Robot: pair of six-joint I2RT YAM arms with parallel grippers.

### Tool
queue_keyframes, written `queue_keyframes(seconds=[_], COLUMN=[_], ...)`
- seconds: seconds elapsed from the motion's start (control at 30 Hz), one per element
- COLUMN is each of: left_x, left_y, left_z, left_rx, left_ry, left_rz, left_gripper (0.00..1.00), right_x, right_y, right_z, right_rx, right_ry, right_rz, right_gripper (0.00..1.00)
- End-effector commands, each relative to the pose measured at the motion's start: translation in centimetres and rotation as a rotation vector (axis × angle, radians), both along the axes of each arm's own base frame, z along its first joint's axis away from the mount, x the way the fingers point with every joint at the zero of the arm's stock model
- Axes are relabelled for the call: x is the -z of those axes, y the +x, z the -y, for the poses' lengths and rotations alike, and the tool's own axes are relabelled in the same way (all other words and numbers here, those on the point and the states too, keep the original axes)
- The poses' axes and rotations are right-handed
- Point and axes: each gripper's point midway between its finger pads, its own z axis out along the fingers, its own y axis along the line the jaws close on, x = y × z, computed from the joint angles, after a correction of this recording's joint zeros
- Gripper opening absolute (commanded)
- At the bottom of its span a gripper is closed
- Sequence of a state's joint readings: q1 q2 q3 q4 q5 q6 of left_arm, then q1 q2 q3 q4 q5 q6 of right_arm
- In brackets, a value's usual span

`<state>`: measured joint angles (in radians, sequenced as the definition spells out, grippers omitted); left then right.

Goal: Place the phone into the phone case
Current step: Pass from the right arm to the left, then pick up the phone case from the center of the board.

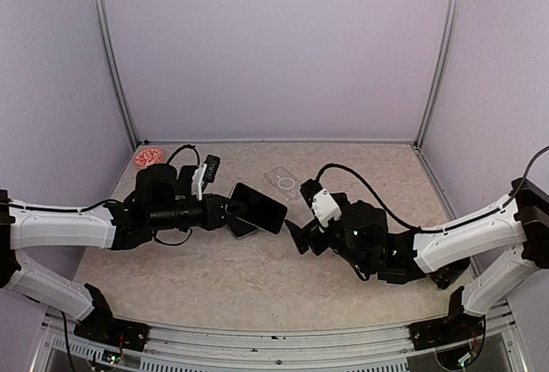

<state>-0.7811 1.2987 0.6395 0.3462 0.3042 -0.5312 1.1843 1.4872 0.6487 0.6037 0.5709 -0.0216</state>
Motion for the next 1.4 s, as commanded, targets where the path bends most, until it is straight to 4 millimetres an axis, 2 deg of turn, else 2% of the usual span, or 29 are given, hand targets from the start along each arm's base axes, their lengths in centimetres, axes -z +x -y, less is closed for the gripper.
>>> queue_keyframes(seconds=[0.0, 0.17, 0.27, 0.47, 0.8, 1.37], left_x=[-2.2, -3.5, -3.9, -4.1, -3.9, -3.4], left_y=[1.6, 1.9, 2.0, 2.2, 2.5, 2.7], left_z=[-2.9, -5.2, -6.0, -6.7, -6.8, -7.3], left_rx=[-0.135, -0.193, -0.218, -0.240, -0.246, -0.256], left_ry=[-0.053, -0.091, -0.095, -0.096, -0.095, -0.087], left_rz=[0.070, 0.098, 0.110, 0.114, 0.108, 0.102], left_gripper=[0.00, 0.00, 0.00, 0.00, 0.00, 0.00], right_x=[0.8, 2.2, 3.3, 6.8, 10.7, 14.9], right_y=[2.9, 5.5, 6.3, 7.0, 7.6, 8.9], right_z=[4.2, 8.8, 10.5, 13.4, 14.4, 15.8], right_rx=[0.162, 0.384, 0.470, 0.629, 0.652, 0.697], right_ry=[0.130, 0.145, 0.145, 0.114, 0.097, 0.069], right_rz=[-0.167, -0.275, -0.336, -0.453, -0.599, -0.711], right_gripper=[0.98, 0.94, 0.92, 0.86, 0.74, 0.60])
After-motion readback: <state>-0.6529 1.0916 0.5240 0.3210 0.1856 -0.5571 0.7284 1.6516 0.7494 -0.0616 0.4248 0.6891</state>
